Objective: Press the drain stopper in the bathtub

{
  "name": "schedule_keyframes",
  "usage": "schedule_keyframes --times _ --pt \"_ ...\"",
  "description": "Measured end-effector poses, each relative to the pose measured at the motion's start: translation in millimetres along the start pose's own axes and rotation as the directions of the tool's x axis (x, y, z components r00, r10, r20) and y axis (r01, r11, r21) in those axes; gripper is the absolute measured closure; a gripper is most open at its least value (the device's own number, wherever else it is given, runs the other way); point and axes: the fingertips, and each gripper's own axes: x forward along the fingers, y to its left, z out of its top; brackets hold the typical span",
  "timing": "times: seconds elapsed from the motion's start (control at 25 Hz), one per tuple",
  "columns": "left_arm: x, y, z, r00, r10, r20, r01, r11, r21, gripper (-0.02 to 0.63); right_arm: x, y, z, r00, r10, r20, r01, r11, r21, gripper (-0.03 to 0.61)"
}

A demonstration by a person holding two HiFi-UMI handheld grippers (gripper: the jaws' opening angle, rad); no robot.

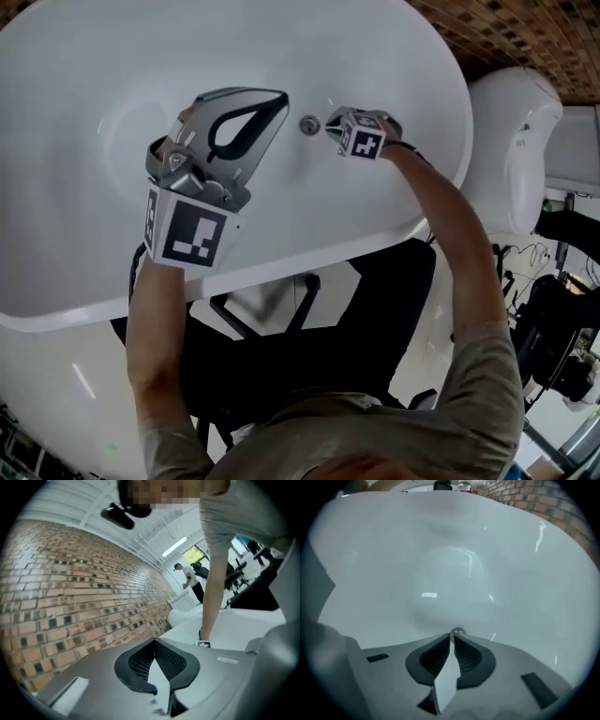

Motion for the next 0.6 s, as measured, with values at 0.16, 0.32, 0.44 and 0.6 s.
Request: schedule_keyframes --times 0.16,0.32,0.44,0.6 --pt "11.3 -7.6 -6.9 0.998 0.029 -0.062 -0.017 0.981 0.195 0.611 63.9 -9.9 -14.3 1.000 0.010 -0.029 -0.008 0.999 0.052 0.549" --pt "14.3 -10.3 -12.8 0.993 0.039 -0.110 -0.013 0.974 0.228 0.611 105.6 -10.4 -20.2 0.999 0.010 -0.054 -0.008 0.999 0.044 0.549" --pt "14.0 -8.7 -14.4 0.991 0.042 -0.128 -0.011 0.971 0.237 0.611 125.6 -19.1 -18.1 0.999 -0.015 -0.041 0.018 0.996 0.086 0.574" --pt "10.7 -8.6 -18.5 0.988 0.048 -0.149 -0.009 0.969 0.248 0.611 146.2 -11.9 -16.7 0.999 0.019 -0.048 -0.014 0.995 0.097 0.574"
